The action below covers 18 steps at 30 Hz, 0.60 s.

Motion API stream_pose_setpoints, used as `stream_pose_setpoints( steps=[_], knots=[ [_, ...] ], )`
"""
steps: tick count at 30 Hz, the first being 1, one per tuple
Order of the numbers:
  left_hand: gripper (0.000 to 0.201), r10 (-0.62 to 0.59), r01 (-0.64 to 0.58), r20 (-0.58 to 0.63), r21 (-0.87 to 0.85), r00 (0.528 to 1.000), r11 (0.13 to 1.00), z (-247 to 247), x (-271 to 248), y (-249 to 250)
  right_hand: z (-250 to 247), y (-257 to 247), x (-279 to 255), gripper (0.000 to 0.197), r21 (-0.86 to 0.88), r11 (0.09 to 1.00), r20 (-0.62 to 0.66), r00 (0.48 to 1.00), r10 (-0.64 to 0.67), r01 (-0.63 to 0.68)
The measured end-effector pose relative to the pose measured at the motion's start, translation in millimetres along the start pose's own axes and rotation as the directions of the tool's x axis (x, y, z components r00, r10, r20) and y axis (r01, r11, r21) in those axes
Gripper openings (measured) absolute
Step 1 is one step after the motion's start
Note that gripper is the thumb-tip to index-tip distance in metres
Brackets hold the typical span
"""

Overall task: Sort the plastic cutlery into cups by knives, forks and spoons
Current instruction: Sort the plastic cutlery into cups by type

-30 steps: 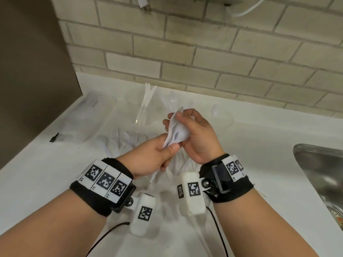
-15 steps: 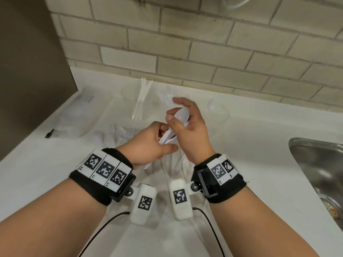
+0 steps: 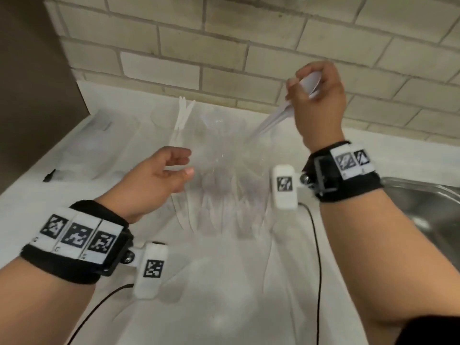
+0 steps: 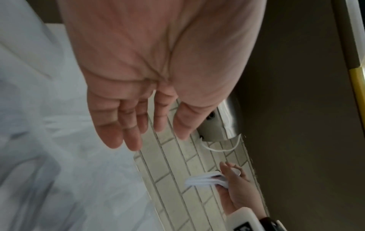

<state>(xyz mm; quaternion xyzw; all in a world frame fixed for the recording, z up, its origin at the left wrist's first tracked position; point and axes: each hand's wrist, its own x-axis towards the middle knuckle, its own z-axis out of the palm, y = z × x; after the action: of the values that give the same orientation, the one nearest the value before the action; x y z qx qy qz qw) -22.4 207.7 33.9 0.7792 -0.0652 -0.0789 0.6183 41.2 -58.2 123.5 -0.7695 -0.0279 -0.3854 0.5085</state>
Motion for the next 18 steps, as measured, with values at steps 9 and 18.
stream_pose_setpoints(
  steps=[9, 18],
  knots=[
    [0.018, -0.168, 0.063, 0.135, 0.569, 0.976, 0.820, -13.4, -30.3, -10.8, 14.1, 81.5, 37.3, 0.015, -0.372, 0.921, 0.147, 0.987, -0.063, 0.114],
    [0.033, -0.507, -0.127, 0.356, 0.893, 0.785, 0.431, 27.3, -45.1, -30.1, 23.0, 104.7, 14.3, 0.045, -0.576, 0.815, 0.388, 0.900, 0.201, 0.066]
  ],
)
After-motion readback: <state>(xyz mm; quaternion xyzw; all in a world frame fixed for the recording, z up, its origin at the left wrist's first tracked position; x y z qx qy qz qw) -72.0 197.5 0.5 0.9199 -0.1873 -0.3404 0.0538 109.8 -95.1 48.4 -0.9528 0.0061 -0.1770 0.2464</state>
